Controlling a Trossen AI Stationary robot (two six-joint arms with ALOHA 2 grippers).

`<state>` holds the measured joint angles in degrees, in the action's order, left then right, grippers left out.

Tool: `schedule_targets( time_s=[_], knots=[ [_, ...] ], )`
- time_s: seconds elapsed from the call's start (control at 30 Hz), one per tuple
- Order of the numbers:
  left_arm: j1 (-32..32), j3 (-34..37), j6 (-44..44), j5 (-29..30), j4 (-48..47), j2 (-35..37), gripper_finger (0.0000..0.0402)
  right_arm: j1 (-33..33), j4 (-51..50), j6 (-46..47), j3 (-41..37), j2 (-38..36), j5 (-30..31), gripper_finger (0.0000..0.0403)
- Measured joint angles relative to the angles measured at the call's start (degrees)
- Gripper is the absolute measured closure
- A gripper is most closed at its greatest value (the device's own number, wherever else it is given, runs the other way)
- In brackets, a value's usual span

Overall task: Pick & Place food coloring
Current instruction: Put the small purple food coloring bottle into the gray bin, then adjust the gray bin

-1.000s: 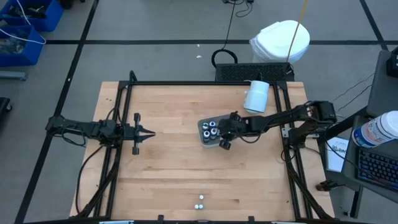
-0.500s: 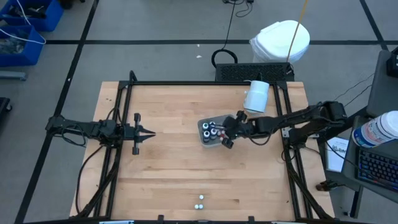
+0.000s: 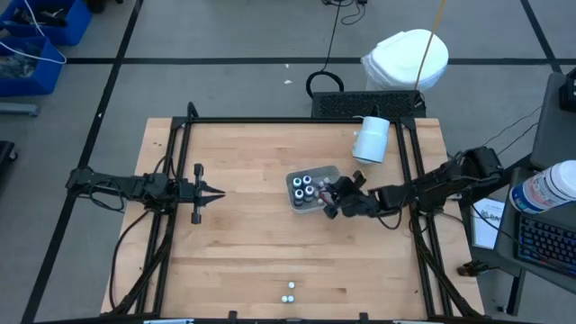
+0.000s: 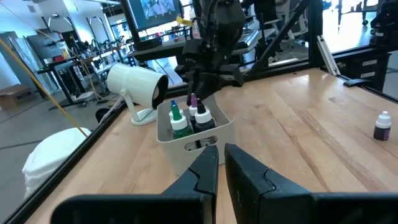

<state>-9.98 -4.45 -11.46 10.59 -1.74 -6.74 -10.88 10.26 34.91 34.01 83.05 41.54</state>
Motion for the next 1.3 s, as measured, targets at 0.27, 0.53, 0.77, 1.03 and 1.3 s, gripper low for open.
schedule_targets(
  time_s=[0.27,0.53,0.77,1.03,1.3],
  knots=[
    [-0.01,0.0,-0.01,0.0,0.02,0.01,0.0364,-2.08,10.17,-2.01,-4.76,0.01,2.33,0.0402],
    [-0.02,0.0,-0.02,0.02,0.13,0.02,0.0364,-1.98,15.65,-12.54,-4.79,-1.23,2.1,0.0399],
    [0.0,0.0,0.0,0.0,0.15,0.0,0.0364,-3.87,8.57,-18.17,-4.75,-12.15,2.01,0.04],
    [-0.03,0.07,9.18,-3.02,-4.71,-3.65,0.0366,-9.98,-12.37,-10.6,-4.77,-22.53,13.4,0.0402],
    [-0.05,0.05,8.86,-5.94,9.99,-21.8,0.0397,-10.61,-24.95,6.88,-4.77,-17.69,13.59,0.0403]
  ],
)
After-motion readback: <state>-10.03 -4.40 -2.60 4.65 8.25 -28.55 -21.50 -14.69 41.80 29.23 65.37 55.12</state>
